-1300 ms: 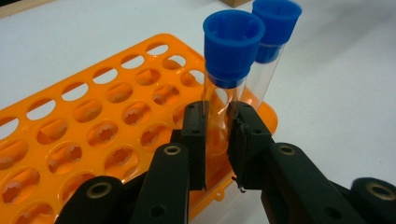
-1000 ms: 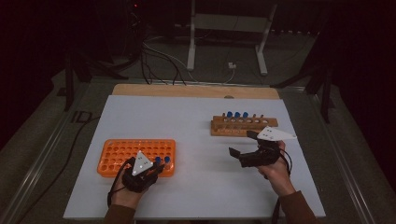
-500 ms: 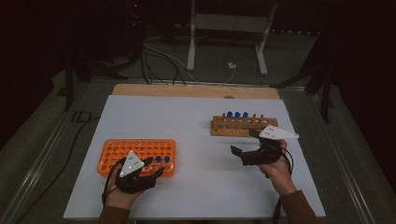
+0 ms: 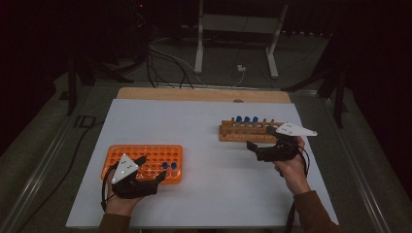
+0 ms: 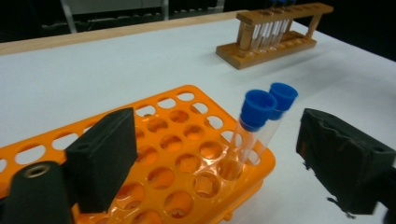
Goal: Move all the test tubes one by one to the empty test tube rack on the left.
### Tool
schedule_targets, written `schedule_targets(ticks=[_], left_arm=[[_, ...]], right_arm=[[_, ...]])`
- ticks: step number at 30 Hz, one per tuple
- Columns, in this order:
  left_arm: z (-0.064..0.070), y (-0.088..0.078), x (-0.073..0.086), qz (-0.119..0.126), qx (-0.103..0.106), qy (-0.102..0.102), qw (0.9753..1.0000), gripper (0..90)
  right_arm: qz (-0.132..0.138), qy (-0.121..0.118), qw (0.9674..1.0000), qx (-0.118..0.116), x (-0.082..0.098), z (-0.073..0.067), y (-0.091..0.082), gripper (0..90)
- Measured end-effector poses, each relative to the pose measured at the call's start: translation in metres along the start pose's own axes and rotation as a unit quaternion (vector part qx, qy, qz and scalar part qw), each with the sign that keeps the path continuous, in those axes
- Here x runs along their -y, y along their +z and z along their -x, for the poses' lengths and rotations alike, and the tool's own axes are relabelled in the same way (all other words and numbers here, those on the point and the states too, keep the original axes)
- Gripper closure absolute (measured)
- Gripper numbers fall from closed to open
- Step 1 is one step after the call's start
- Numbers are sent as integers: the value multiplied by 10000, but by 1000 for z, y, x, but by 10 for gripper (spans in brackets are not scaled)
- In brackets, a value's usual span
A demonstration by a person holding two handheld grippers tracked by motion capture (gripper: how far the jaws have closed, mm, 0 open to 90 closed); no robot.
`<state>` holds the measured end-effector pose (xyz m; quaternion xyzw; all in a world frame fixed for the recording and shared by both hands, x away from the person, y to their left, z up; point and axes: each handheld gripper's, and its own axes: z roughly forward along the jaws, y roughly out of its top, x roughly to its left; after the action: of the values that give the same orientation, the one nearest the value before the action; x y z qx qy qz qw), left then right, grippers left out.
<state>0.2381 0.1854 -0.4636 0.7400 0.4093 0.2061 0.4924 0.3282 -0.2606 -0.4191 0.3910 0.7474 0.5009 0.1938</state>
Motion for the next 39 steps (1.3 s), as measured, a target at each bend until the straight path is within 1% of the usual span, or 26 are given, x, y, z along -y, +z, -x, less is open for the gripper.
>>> schedule_targets(ticks=[1,2,4,6,9,10,13,14,16,18,23,24,28,30,33,35,39], left_arm=[[0,-1,0,20,-33,-28,10000,114],[-1,-1,-1,38,-65,-32,10000,95],[-2,-1,-1,57,-112,-65,9999,68],[-4,-2,-1,52,-193,-101,9997,19],[-7,-4,-1,154,-316,-217,9991,6],[-8,-4,-1,182,-359,-245,9989,5],[-10,-7,-1,258,-407,-308,9984,3],[-10,-7,-1,264,-429,-301,9983,3],[-10,-7,-1,279,-484,-290,9980,3],[-10,-7,-1,298,-502,-305,9978,3],[-10,-7,0,312,-530,-326,9976,4],[-10,-7,0,308,-540,-324,9975,4],[-10,-6,0,319,-547,-316,9975,4],[-10,-7,0,331,-558,-307,9974,4],[-11,-7,0,324,-554,-317,9974,4],[-11,-7,1,319,-543,-325,9975,4],[-10,-6,1,306,-528,-311,9976,4]], right_arm=[[10,5,10000,16,-1,1,1,42],[18,9,10000,23,-3,3,2,54],[-6,-5,10000,95,-5,5,5,63],[-41,2,9999,158,-7,8,9,75],[-77,6,9996,258,-8,12,14,99],[-94,15,9995,290,-8,14,16,124],[-102,14,9991,417,-8,18,21,166],[-122,26,9989,454,-8,20,24,180],[-142,59,9985,516,-8,24,27,251],[-172,93,9983,543,-8,28,31,334],[-196,188,9971,706,-7,37,41,442],[-192,215,9967,760,-8,38,44,457],[-263,201,9950,943,-6,42,52,500],[-304,234,9938,1044,-5,45,56,518],[-342,339,9926,1119,-2,50,62,551],[-386,404,9920,1131,-1,52,65,573],[-450,428,9922,1081,3,55,71,618]])
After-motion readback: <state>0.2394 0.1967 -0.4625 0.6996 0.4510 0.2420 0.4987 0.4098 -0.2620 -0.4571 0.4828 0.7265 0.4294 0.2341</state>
